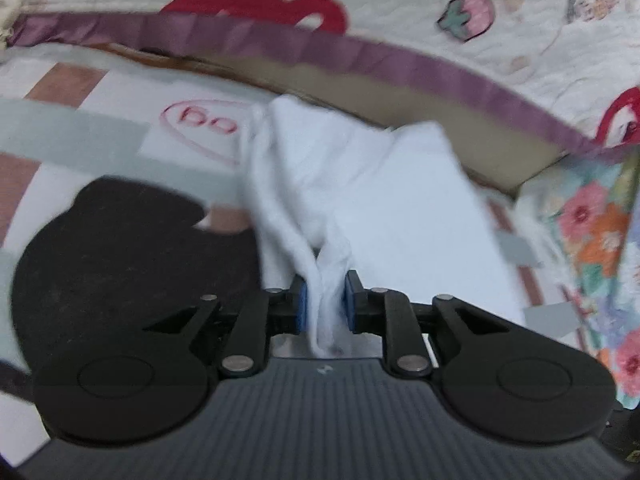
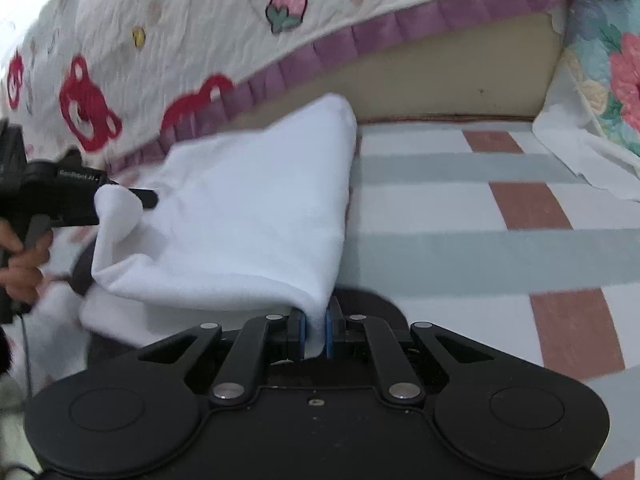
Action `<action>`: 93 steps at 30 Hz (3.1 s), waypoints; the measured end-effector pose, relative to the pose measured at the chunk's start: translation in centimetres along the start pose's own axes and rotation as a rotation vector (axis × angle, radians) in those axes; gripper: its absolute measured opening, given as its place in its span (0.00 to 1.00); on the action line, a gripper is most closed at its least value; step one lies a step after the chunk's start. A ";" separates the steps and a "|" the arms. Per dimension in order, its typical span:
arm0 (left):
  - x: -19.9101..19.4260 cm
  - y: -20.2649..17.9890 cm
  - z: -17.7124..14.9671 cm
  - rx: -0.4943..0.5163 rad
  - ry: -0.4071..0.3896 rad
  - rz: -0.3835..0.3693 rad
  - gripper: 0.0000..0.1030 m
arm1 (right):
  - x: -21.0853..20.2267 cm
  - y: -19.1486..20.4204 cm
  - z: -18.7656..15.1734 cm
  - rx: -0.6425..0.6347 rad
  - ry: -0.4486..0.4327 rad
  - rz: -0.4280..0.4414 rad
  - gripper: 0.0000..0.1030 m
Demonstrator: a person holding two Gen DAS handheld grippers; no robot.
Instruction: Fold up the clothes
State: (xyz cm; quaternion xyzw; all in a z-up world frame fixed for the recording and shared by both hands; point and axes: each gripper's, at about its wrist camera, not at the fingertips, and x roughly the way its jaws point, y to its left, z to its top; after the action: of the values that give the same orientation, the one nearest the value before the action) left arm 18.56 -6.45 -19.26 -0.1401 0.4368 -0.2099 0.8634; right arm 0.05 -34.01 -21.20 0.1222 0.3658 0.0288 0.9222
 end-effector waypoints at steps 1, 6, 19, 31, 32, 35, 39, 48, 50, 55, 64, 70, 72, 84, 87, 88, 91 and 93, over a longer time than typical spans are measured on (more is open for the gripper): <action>-0.6 -0.3 0.0 0.018 -0.021 0.042 0.26 | 0.1 -0.1 -0.3 0.016 0.006 -0.002 0.09; -5.5 -1.8 0.1 0.059 -0.172 0.179 0.40 | 0.3 -0.1 -0.5 0.000 0.016 -0.001 0.09; -4.2 -5.7 -4.4 0.256 0.028 0.158 0.52 | 0.0 -1.2 -0.7 0.047 0.025 0.056 0.10; -5.5 -2.2 -5.6 0.224 0.102 0.416 0.55 | -0.2 -1.5 -0.6 -0.015 0.037 0.069 0.10; -6.0 -2.3 -5.2 0.201 0.065 0.386 0.55 | -0.3 -1.5 -0.7 -0.031 0.042 0.069 0.10; -6.3 -2.2 -4.0 0.152 -0.030 0.314 0.55 | -0.8 -1.4 -1.1 -0.145 0.070 0.085 0.11; -4.1 -2.3 -1.8 0.153 -0.068 0.281 0.55 | -2.3 -2.6 -0.8 -0.208 0.117 0.125 0.16; 4.6 -3.5 6.2 0.141 -0.087 0.224 0.55 | -0.2 -3.5 8.9 -0.181 0.055 0.190 0.39; 6.6 -3.5 7.4 0.168 -0.095 0.264 0.56 | 1.9 -2.8 11.8 -0.224 0.069 0.189 0.39; 8.9 -2.3 7.8 0.195 -0.078 0.237 0.53 | 6.6 -1.5 16.7 -0.263 0.096 0.203 0.49; 7.7 -2.2 8.3 0.192 -0.088 0.118 0.15 | 16.2 -4.8 19.8 -0.015 0.142 0.172 0.51; 5.6 0.2 9.3 0.037 -0.145 0.027 0.15 | 17.8 -5.2 19.8 0.132 0.124 0.148 0.56; 6.8 0.9 8.7 0.009 -0.129 0.060 0.15 | 18.1 -4.8 19.5 0.098 0.137 0.133 0.56; 3.3 1.7 10.4 -0.096 -0.131 -0.004 0.38 | 14.2 -6.0 18.9 0.068 0.107 0.110 0.56; 4.3 0.7 10.0 -0.099 -0.087 -0.083 0.41 | 15.9 -5.9 18.6 0.148 0.152 0.213 0.58; 5.0 0.3 9.7 -0.068 -0.061 -0.054 0.41 | 17.0 -5.8 18.5 0.179 0.175 0.233 0.60; 6.9 -0.9 8.7 0.025 0.018 0.031 0.37 | 19.2 -5.6 18.4 0.225 0.215 0.182 0.62; 7.0 -0.3 8.7 -0.007 0.014 0.011 0.37 | 19.7 -5.3 18.7 0.225 0.210 0.183 0.62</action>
State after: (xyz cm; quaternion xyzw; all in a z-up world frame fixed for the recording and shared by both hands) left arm 29.25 -9.62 -18.92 -0.1394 0.4444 -0.2044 0.8610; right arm 27.06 -40.14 -22.52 0.2535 0.4484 0.0841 0.8530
